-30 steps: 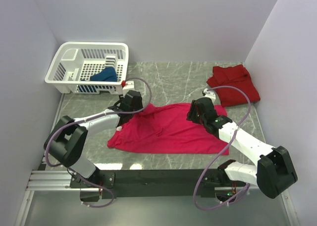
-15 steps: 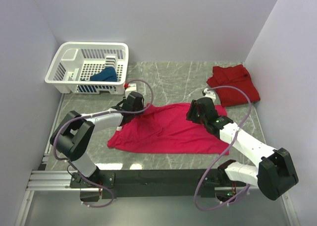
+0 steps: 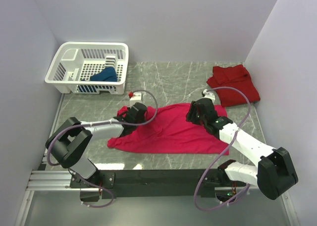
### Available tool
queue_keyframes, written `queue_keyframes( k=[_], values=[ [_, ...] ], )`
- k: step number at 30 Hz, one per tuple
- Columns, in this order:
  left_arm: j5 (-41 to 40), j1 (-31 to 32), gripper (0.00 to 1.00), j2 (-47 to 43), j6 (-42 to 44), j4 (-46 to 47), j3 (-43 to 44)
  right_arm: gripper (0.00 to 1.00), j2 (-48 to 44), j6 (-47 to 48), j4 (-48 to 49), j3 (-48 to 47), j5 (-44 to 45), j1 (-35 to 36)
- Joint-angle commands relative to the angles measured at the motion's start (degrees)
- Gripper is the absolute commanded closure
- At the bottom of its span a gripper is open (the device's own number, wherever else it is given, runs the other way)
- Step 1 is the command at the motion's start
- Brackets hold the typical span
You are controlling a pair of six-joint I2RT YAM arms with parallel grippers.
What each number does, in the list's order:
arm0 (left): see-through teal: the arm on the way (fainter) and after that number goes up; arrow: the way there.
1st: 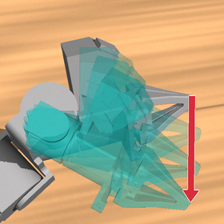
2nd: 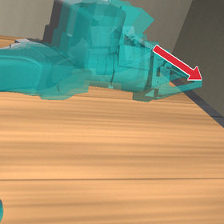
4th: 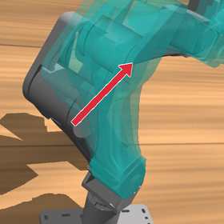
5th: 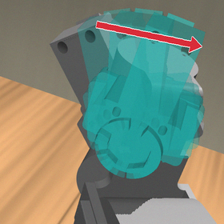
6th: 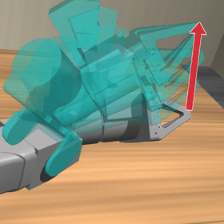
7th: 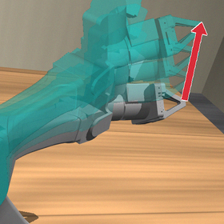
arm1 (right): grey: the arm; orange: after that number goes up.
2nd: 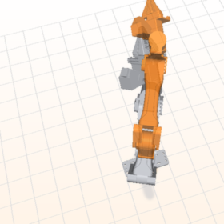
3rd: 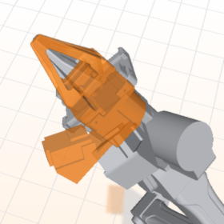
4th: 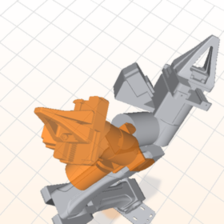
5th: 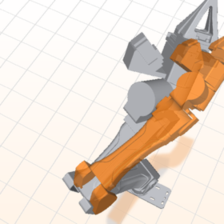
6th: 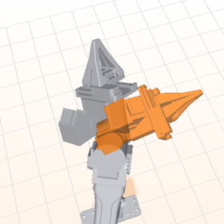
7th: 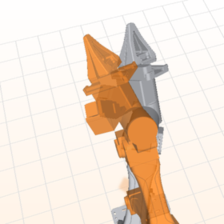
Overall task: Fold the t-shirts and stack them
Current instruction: Fold the tshirt
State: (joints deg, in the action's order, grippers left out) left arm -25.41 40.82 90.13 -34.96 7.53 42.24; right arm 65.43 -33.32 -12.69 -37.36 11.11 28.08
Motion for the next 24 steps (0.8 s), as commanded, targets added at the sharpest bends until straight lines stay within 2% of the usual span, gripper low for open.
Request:
queue_keyframes(
  k=[1, 3, 4, 6, 8, 9, 12, 17, 22, 24],
  values=[
    [-3.9, 4.4, 1.00, -3.8, 1.6, 4.0, -2.5, 0.42, 0.2, 0.5, 2.0, -0.1, 0.0, -0.3],
    [-4.8, 5.7, 0.98, -4.2, 2.2, 3.2, -3.3, 0.42, 0.2, 0.5, 2.1, 0.0, 0.0, -0.3],
    [-5.2, 6.8, 0.90, -4.5, 2.5, 2.7, -3.9, 0.42, 0.2, 0.5, 2.0, 0.0, 0.0, -0.3],
    [-5.7, 7.8, 0.84, -5.3, 2.8, 1.9, -4.8, 0.42, 0.5, 0.6, 2.1, 0.1, 0.0, -0.2],
    [-5.9, 8.9, 0.66, -7.5, 2.4, 1.3, -6.1, 0.42, 0.6, 0.7, 2.1, 0.0, -0.1, -0.3],
    [-5.9, 9.1, 0.50, -9.3, 2.0, 0.5, -6.4, 0.42, 0.8, 0.7, 2.2, 0.0, -0.2, -0.3],
    [-7.9, 9.1, 0.30, -12.6, 1.4, -1.9, -6.0, 0.42, 1.0, 0.8, 2.2, -0.1, -0.1, -0.3],
    [-11.9, 8.6, 0.24, -14.9, 1.0, -4.3, -2.5, 0.42, 1.1, 0.8, 2.5, -0.1, -0.5, -0.3],
    [-8.3, 5.8, 0.26, -9.1, 4.7, -3.4, 2.5, 0.42, 0.8, 1.0, 2.1, -0.1, -0.4, -0.2],
    [-4.6, 5.2, 0.26, -6.8, 7.0, -1.4, 3.2, 0.42, 0.6, 1.1, 2.0, 0.2, 0.0, -0.3]
  ],
)
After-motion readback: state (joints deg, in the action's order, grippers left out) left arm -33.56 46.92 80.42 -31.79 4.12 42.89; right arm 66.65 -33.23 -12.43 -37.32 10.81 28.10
